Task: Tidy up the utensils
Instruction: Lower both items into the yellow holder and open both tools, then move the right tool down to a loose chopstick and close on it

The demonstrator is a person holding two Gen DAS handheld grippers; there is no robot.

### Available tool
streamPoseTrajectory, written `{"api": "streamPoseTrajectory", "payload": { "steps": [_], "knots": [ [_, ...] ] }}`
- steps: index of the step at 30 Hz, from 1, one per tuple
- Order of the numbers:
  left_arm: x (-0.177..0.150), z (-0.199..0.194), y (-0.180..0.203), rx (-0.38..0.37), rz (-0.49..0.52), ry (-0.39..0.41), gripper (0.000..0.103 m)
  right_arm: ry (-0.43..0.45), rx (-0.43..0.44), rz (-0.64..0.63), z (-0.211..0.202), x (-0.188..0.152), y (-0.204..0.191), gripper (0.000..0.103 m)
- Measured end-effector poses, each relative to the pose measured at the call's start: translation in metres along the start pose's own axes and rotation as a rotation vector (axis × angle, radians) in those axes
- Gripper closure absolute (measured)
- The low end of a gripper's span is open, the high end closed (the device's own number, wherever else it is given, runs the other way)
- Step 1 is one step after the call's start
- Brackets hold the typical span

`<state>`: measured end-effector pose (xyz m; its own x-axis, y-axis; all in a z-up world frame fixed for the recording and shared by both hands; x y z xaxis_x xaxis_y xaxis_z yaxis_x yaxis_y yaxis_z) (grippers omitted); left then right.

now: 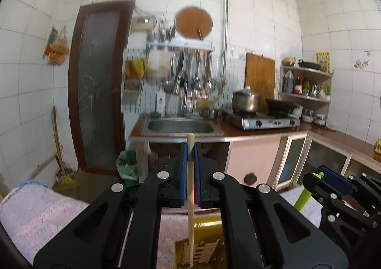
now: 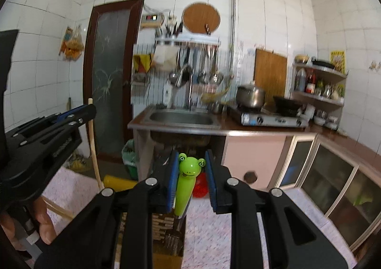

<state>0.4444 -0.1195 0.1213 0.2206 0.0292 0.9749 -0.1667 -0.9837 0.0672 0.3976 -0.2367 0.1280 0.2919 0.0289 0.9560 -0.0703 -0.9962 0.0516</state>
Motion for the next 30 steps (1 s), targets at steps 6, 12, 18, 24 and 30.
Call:
{"api": "streamPoseTrajectory", "payload": {
  "steps": [6,12,18,24,30],
  "knots": [
    [-0.003,-0.014,-0.016,-0.004,-0.013,-0.079,0.068,-0.104,0.023,0.015,0.011,-0.018,-0.001,0.046],
    [0.017,-0.078,-0.040,0.056,-0.003,-0.050,0.021,-0.128,-0.005,0.083,-0.027,-0.012,0.025,0.027],
    [0.003,-0.133,-0.065,0.094,-0.026,-0.078,0.005,-0.127,-0.033,0.038,-0.074,-0.026,0.023,0.018],
    [-0.053,-0.161,-0.082,0.131,-0.030,-0.184,0.005,-0.181,-0.032,0.006,-0.106,-0.075,0.007,0.018],
    [-0.124,-0.163,-0.094,0.170,-0.001,-0.314,0.005,-0.275,-0.011,0.013,-0.117,-0.132,-0.011,0.018]
  ]
}}
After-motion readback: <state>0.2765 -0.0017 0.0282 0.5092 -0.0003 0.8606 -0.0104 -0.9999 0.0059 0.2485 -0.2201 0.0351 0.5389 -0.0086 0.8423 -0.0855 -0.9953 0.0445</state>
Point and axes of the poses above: each gripper's, at about its wrist camera, not at the fingertips, and z roughly the way its jaws point, y to its right, x to its top, the point moved 8 cm from there along z, roughly the way its jaws point, and after that the axes turned 1 degree about x, right-handed, at the moved point
